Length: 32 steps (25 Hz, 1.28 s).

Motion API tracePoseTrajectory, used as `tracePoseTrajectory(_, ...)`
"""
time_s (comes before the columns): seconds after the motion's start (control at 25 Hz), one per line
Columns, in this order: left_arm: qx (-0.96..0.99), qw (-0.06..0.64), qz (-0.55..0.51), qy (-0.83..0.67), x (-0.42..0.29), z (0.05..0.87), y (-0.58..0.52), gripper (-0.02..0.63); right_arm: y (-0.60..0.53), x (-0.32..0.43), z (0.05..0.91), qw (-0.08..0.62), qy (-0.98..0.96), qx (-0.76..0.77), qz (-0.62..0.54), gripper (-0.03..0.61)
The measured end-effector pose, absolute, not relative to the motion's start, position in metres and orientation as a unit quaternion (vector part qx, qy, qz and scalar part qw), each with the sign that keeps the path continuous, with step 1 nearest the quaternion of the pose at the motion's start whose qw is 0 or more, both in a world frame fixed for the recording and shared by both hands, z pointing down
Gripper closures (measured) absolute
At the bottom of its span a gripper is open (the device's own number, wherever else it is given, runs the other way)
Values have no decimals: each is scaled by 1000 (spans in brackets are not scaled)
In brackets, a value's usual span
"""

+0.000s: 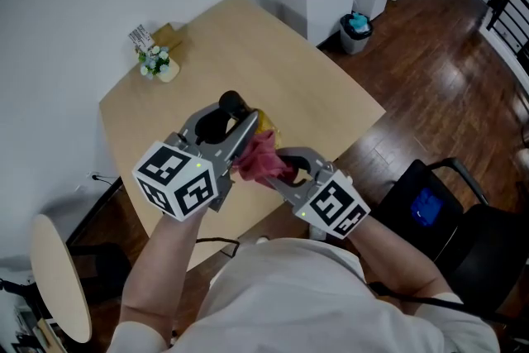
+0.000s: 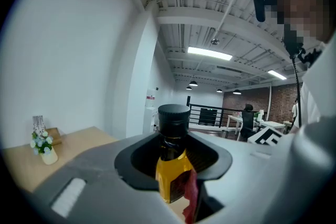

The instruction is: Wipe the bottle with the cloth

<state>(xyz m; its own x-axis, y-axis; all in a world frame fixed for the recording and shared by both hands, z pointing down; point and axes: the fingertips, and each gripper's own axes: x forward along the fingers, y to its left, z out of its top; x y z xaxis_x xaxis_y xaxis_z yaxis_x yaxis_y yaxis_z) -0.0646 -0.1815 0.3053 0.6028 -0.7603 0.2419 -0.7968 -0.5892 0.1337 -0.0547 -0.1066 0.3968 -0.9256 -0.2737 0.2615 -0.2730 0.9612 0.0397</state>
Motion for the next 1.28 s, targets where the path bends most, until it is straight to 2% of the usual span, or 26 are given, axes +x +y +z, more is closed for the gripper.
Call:
tracePoseTrajectory(0.24, 890, 107, 73, -438, -70, 294, -176, 463, -114, -44, 467, 190, -970, 144, 53, 492)
tracePoseTrajectory(0.48, 893, 103, 65, -433, -77, 281, -171, 463, -126, -18, 490, 212, -960, 168, 75, 492)
tracePoseTrajectory(0.72, 899, 96, 80, -419, -76, 281, -159, 463, -162, 17, 435, 169, -958, 226, 50, 492)
tracePoseTrajectory(1.0, 913, 103, 95, -383, -55, 297, -144, 463, -164, -10, 338, 102, -973, 206, -14, 492)
tracePoseTrajectory(1.12, 916, 105, 92, -375, -48, 297, -138, 463, -160, -23, 344, 109, -975, 194, -12, 492)
tracePoseTrajectory(1.28, 917, 102, 85, -377, -53, 286, -136, 463, -161, -26, 394, 138, -972, 186, 33, 492)
